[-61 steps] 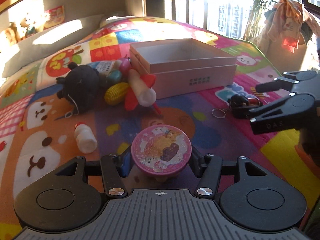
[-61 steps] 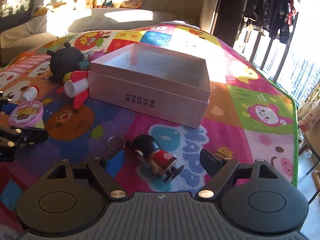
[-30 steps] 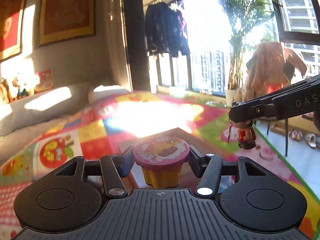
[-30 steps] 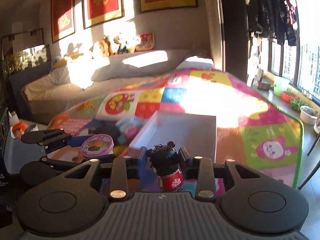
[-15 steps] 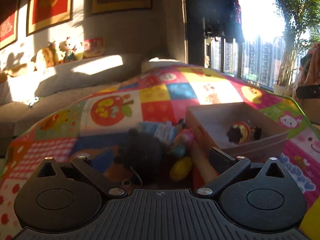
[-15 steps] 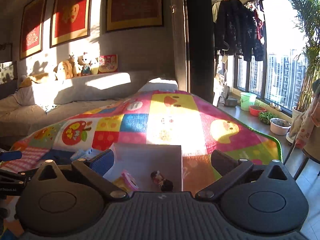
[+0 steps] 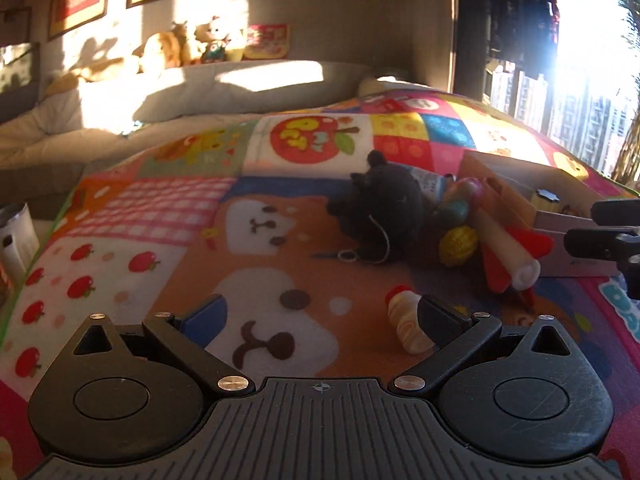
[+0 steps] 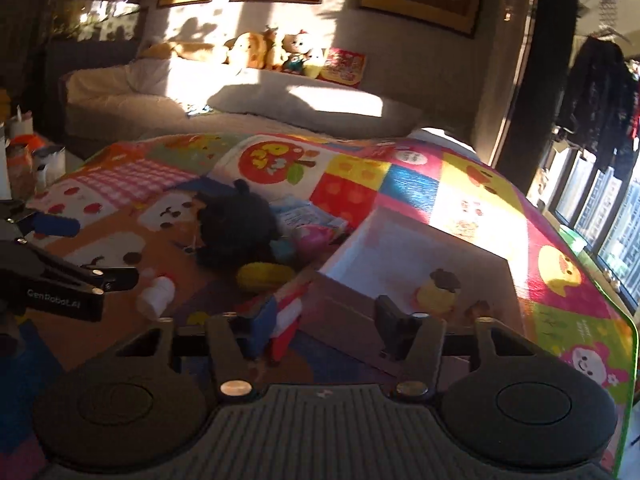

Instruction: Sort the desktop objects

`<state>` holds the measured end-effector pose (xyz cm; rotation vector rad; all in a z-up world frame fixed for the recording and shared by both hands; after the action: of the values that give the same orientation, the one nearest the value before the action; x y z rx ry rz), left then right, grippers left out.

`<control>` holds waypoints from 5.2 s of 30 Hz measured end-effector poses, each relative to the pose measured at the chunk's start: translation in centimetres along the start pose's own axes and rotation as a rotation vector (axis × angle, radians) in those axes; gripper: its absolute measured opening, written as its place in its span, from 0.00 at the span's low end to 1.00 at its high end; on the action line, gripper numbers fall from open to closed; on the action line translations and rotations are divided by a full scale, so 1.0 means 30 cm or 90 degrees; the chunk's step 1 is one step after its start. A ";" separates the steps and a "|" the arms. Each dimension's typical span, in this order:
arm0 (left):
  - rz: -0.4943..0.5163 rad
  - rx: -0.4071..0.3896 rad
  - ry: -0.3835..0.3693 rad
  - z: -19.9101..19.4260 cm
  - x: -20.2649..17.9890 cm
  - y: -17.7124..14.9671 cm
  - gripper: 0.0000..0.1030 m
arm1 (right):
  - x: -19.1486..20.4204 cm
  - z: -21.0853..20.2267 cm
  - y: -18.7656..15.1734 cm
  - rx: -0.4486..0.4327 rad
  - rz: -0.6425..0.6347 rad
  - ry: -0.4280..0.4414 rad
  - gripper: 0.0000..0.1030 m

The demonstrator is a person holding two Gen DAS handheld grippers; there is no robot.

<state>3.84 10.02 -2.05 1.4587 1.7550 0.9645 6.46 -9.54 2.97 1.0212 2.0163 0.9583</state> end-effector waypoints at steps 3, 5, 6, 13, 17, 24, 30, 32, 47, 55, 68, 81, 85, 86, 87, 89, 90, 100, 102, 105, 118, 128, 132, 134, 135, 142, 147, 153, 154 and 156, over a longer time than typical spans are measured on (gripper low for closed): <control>-0.041 -0.002 -0.002 -0.001 0.033 -0.001 1.00 | 0.103 0.077 0.059 0.002 -0.054 0.024 0.42; -0.069 -0.008 0.000 -0.009 0.054 -0.004 1.00 | 0.151 0.154 0.088 0.013 -0.091 0.030 0.42; -0.083 -0.014 0.000 -0.016 0.065 -0.004 1.00 | 0.173 0.195 0.093 0.019 -0.108 0.027 0.42; -0.170 -0.006 -0.019 -0.009 0.126 -0.014 1.00 | 0.226 0.424 0.051 0.079 -0.204 -0.045 0.42; -0.182 0.007 -0.022 -0.001 0.131 -0.022 1.00 | 0.215 0.393 0.044 0.068 -0.202 -0.065 0.30; -0.159 0.014 -0.011 0.003 0.112 -0.021 1.00 | 0.132 0.121 0.042 0.024 -0.086 -0.002 0.30; -0.050 0.004 -0.054 -0.024 -0.010 -0.010 1.00 | -0.021 -0.074 -0.068 0.021 0.000 -0.033 0.30; -0.021 0.015 -0.093 -0.031 -0.085 -0.018 1.00 | -0.087 -0.097 -0.125 0.029 0.008 -0.097 0.30; 0.078 0.026 -0.130 0.007 -0.306 0.028 0.98 | -0.280 -0.167 -0.380 0.050 0.214 -0.168 0.99; 0.186 -0.013 -0.137 0.094 -0.521 0.075 0.91 | -0.287 -0.152 -0.396 0.062 0.239 -0.167 1.00; 0.204 0.016 0.010 0.240 -0.245 0.129 0.52 | -0.299 -0.145 -0.404 0.068 0.251 -0.180 1.00; 0.107 0.070 -0.108 -0.017 -0.099 0.028 0.82 | -0.296 -0.163 -0.406 0.071 0.271 -0.171 1.00; 0.110 0.097 -0.146 -0.003 -0.143 -0.022 0.84 | -0.242 -0.186 -0.391 0.065 0.263 -0.117 1.00; 0.109 0.099 -0.147 0.013 -0.158 -0.024 0.84 | -0.229 -0.188 -0.387 0.064 0.256 -0.107 1.00; 0.107 0.101 -0.150 0.027 -0.172 -0.023 0.84 | -0.221 -0.189 -0.384 0.062 0.253 -0.102 1.00; 0.094 0.115 -0.167 0.050 -0.212 -0.021 0.84 | -0.222 -0.187 -0.383 0.060 0.252 -0.112 1.00; 0.085 0.123 -0.193 0.049 -0.236 -0.023 0.84 | -0.229 -0.187 -0.385 0.062 0.255 -0.119 1.00; 0.161 0.116 -0.261 -0.056 -0.393 -0.094 0.90 | -0.275 -0.195 -0.432 0.078 0.280 -0.145 1.00; 0.143 0.109 -0.219 -0.051 -0.356 -0.074 0.90 | -0.267 -0.188 -0.433 0.085 0.280 -0.133 1.00; 0.092 0.115 -0.209 -0.046 -0.309 -0.049 0.90 | -0.261 -0.181 -0.438 0.094 0.287 -0.121 1.00; 0.059 0.128 -0.208 0.063 -0.345 -0.023 0.87 | -0.239 -0.149 -0.462 0.138 0.307 -0.088 1.00; 0.074 0.119 -0.178 0.146 -0.360 0.004 0.52 | -0.227 -0.142 -0.464 0.150 0.287 -0.098 1.00; 0.086 0.118 -0.190 0.119 -0.364 -0.010 0.51 | -0.228 -0.140 -0.465 0.152 0.288 -0.094 1.00; 0.097 0.119 -0.202 0.088 -0.378 -0.025 0.51 | -0.228 -0.138 -0.464 0.155 0.285 -0.094 1.00; 0.100 0.121 -0.212 0.069 -0.387 -0.033 0.51 | -0.227 -0.138 -0.463 0.156 0.283 -0.093 1.00; 0.121 0.133 -0.265 -0.051 -0.440 -0.117 0.53 | -0.276 -0.225 -0.425 0.091 0.280 -0.090 1.00; 0.113 0.134 -0.279 -0.060 -0.453 -0.132 0.58 | -0.402 -0.237 -0.423 0.082 0.284 -0.168 1.00; 0.123 0.127 -0.286 -0.073 -0.464 -0.142 0.68 | -0.404 -0.157 -0.449 0.112 0.391 -0.041 1.00; 0.127 0.124 -0.287 -0.076 -0.466 -0.145 0.71 | -0.370 -0.163 -0.426 0.097 0.388 0.004 1.00; 0.129 0.120 -0.290 -0.080 -0.470 -0.149 0.74 | -0.317 -0.190 -0.376 0.059 0.351 0.036 1.00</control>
<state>1.94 -4.69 -4.25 1.8351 1.4099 0.5120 2.26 -24.16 -1.32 1.6696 1.8688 1.1847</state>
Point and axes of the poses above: each gripper's, at about its wrist camera, not at the fingertips, and z roughly the way its jaws point, x to its left, y to its top, the point moved 8 cm from there along z, roughly the way its jaws point, and after that the axes turned 2 degrees about y, right-handed, at the moved point
